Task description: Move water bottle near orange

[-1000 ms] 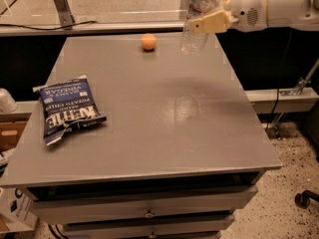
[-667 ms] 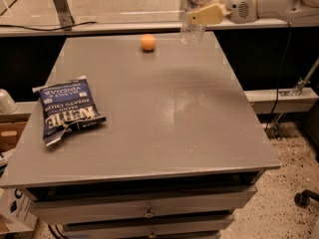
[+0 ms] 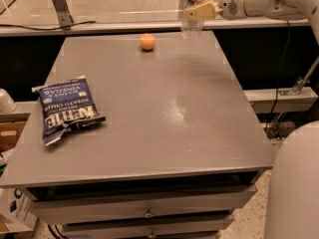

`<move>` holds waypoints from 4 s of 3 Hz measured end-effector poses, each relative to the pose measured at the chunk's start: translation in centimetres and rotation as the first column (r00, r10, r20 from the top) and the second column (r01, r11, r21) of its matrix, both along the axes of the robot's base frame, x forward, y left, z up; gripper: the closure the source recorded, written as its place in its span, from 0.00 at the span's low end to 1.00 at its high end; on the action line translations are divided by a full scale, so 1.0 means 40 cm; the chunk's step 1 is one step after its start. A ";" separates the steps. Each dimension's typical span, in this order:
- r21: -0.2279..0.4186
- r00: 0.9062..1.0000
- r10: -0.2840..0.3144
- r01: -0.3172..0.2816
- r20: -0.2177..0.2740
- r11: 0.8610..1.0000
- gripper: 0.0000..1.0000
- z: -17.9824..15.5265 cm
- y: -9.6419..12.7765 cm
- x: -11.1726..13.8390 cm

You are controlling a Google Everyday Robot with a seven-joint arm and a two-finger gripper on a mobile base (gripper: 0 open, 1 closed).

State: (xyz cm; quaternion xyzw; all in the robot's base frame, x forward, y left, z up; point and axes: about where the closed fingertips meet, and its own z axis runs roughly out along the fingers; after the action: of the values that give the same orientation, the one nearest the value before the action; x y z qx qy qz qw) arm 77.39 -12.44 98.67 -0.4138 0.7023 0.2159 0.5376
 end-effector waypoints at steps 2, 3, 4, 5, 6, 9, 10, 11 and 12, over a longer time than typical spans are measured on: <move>0.008 0.998 -0.009 0.010 -0.059 1.000 1.00 -0.095 0.040 0.096; 0.019 0.997 -0.002 0.003 -0.083 1.000 1.00 -0.131 0.074 0.125; 0.035 0.995 0.009 -0.006 -0.096 0.999 1.00 -0.151 0.121 0.149; 0.037 0.993 0.019 -0.015 -0.113 0.999 1.00 -0.166 0.159 0.161; 0.030 0.991 0.022 -0.019 -0.130 0.999 1.00 -0.180 0.173 0.163; 0.025 0.986 0.026 -0.022 -0.166 0.999 0.36 -0.205 0.168 0.160; 0.025 0.986 0.026 -0.022 -0.165 0.999 0.12 -0.204 0.168 0.160; 0.025 0.983 0.024 -0.020 -0.179 0.999 0.00 -0.212 0.160 0.153; 0.025 0.983 0.022 -0.017 -0.182 1.000 0.00 -0.213 0.155 0.151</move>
Offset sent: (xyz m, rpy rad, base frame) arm 0.0619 0.0210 -0.0567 0.0067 0.0963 -0.0164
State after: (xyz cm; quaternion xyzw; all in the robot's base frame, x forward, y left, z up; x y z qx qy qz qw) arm 83.42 -6.25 90.14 -0.3928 0.7419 0.2664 0.4737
